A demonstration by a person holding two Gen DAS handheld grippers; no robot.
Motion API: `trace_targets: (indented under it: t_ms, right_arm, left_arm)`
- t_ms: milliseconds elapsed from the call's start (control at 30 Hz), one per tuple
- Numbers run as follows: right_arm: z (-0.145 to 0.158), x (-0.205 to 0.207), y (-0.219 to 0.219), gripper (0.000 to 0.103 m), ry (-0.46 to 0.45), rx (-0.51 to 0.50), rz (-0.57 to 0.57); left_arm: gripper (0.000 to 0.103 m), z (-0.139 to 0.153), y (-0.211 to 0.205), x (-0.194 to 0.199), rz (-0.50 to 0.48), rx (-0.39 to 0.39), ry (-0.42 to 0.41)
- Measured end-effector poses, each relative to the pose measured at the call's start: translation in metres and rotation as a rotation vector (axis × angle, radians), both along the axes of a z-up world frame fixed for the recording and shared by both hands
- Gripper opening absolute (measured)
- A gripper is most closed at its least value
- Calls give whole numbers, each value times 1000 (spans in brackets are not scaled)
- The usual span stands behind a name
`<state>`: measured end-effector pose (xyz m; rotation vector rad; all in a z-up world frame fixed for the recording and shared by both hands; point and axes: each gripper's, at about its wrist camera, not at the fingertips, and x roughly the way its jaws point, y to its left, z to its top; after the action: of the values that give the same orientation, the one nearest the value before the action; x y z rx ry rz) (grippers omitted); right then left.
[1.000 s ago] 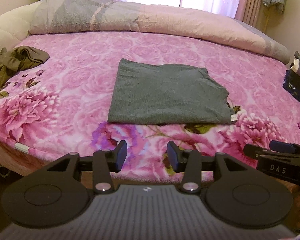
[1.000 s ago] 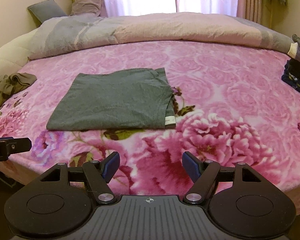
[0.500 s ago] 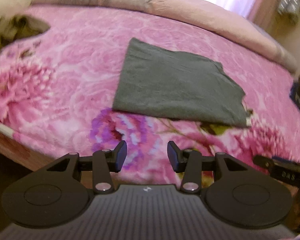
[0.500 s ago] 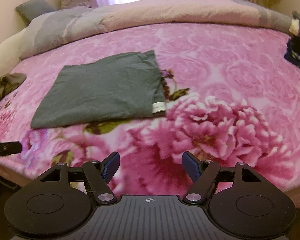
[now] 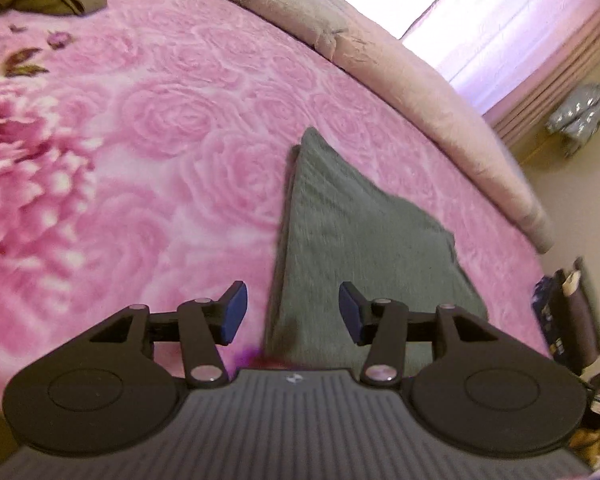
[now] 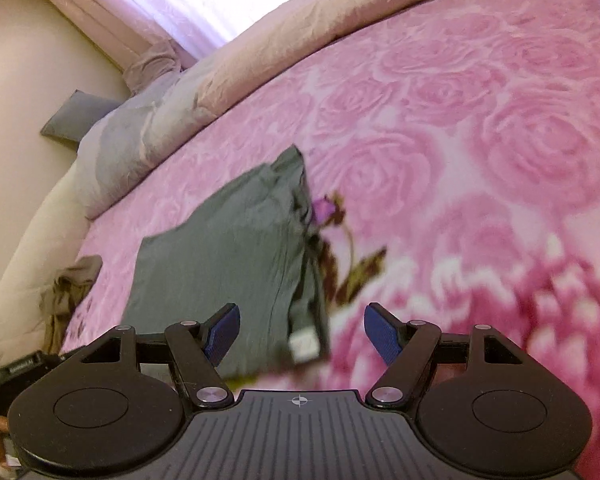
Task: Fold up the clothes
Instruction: 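Move both open tools to the folded T-shirt edge and close on it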
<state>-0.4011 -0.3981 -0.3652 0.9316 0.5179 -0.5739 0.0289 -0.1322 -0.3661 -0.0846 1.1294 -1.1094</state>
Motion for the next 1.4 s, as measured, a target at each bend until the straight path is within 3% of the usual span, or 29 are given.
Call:
trace_targets:
  t_ms: [400, 633, 967, 1033, 1100, 1400]
  right_arm:
    - [-27, 28, -80, 72, -114, 153, 58]
    - [-35, 46, -100, 72, -153, 215, 137]
    - [-46, 69, -107, 71, -192, 256, 218]
    - [-49, 73, -109, 64, -194, 264, 219]
    - [-54, 77, -111, 48, -198, 279, 218]
    - [-62, 92, -114, 47, -245, 299, 236]
  left_arm:
    - [48, -27, -52, 44, -39, -41, 120]
    - [53, -40, -79, 49, -90, -70, 190]
    - [54, -54, -103, 60, -108, -124, 296]
    - [54, -56, -108, 61, -117, -128, 304]
    - [53, -58, -112, 60, -132, -130, 306]
    - [48, -65, -130, 59, -185, -136, 355]
